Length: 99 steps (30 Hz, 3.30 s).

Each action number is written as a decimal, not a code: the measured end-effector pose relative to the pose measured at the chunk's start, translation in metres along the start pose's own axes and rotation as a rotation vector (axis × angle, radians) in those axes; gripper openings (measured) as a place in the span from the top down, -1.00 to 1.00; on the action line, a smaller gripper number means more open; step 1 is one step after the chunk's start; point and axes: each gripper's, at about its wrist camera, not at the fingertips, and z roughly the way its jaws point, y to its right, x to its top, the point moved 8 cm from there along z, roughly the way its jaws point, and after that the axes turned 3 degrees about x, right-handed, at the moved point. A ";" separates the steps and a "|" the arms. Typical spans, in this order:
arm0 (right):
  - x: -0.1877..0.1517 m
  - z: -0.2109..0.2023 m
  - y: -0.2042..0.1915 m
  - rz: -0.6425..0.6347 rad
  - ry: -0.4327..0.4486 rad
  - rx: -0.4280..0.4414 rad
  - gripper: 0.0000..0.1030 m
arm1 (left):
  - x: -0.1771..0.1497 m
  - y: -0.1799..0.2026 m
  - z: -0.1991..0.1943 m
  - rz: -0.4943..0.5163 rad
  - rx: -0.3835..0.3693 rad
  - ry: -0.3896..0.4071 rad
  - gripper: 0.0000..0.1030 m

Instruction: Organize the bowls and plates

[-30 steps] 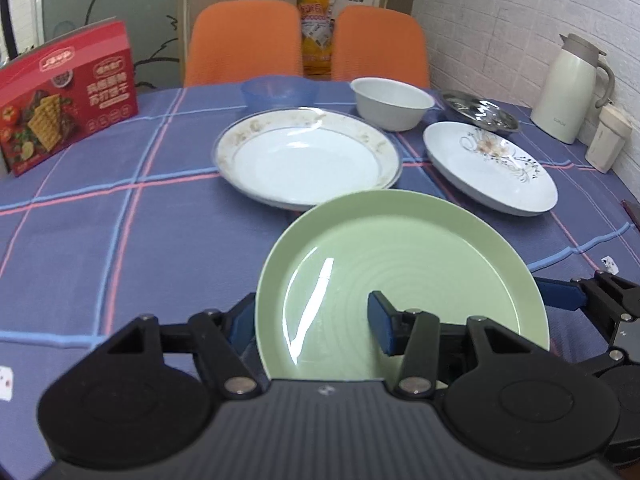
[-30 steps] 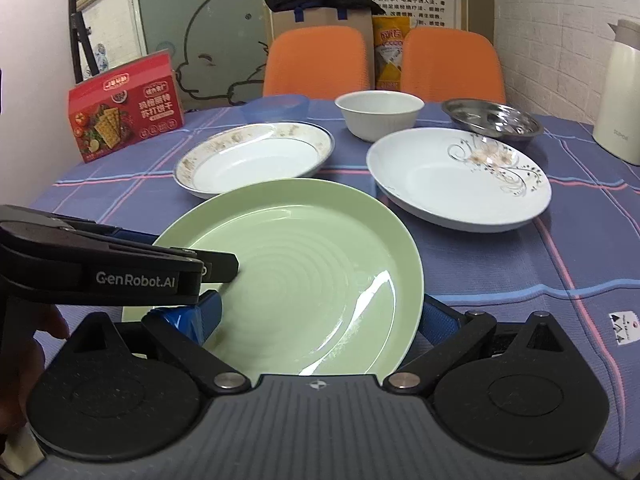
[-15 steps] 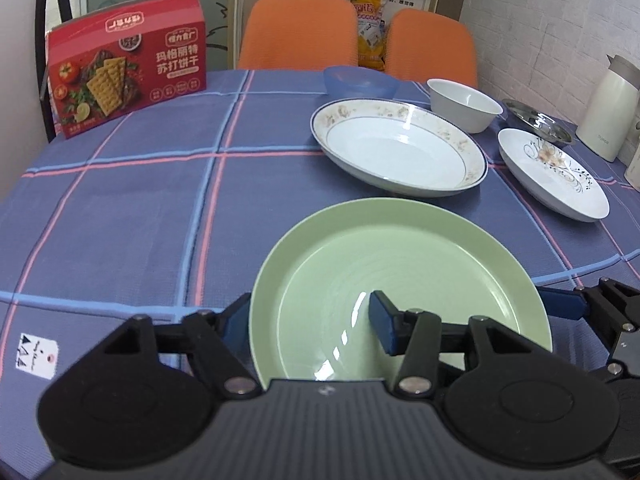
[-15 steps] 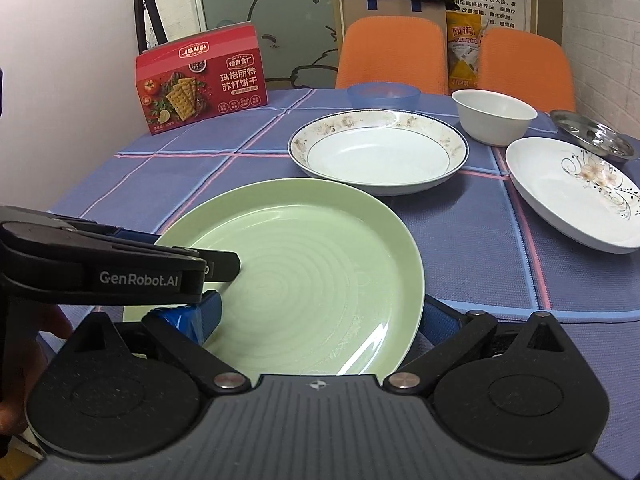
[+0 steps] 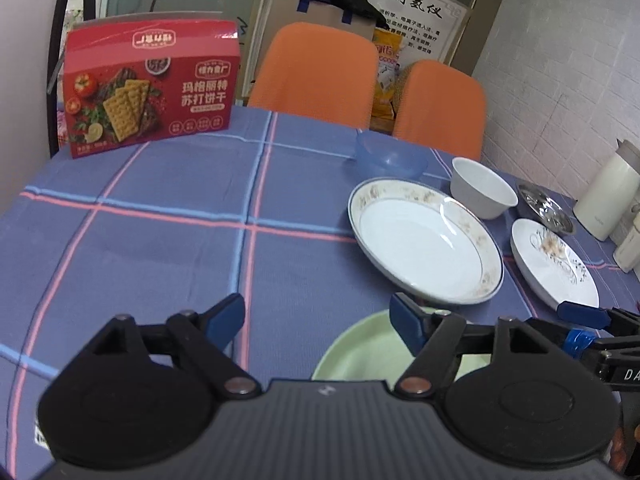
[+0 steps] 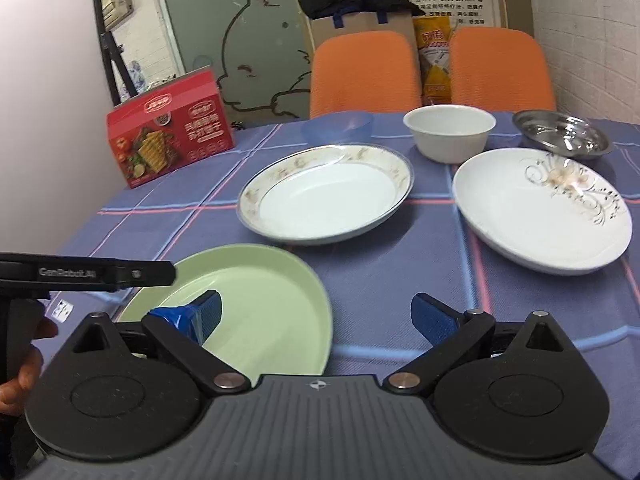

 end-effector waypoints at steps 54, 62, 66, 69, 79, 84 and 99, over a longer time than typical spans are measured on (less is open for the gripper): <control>0.062 0.119 0.005 0.023 -0.120 0.005 -0.78 | 0.062 0.048 0.124 0.118 -0.044 -0.136 -0.15; 0.072 0.093 -0.006 0.031 -0.076 0.025 -0.78 | 0.055 0.051 0.078 0.136 -0.034 -0.109 -0.15; 0.064 0.076 -0.017 0.044 -0.071 0.036 -0.78 | 0.035 0.048 0.049 0.148 -0.016 -0.109 -0.15; 0.051 0.059 -0.029 0.045 -0.074 0.044 -0.78 | 0.014 0.044 0.029 0.144 -0.003 -0.117 -0.15; -0.009 0.017 -0.060 0.113 -0.117 0.083 -0.78 | -0.040 0.035 -0.010 0.137 -0.002 -0.131 -0.16; -0.022 0.012 -0.064 0.110 -0.118 0.079 -0.78 | -0.048 0.031 -0.008 0.118 -0.007 -0.122 -0.18; -0.019 0.002 -0.055 0.040 -0.031 0.046 -0.73 | -0.026 0.030 -0.025 0.162 0.034 0.012 -0.49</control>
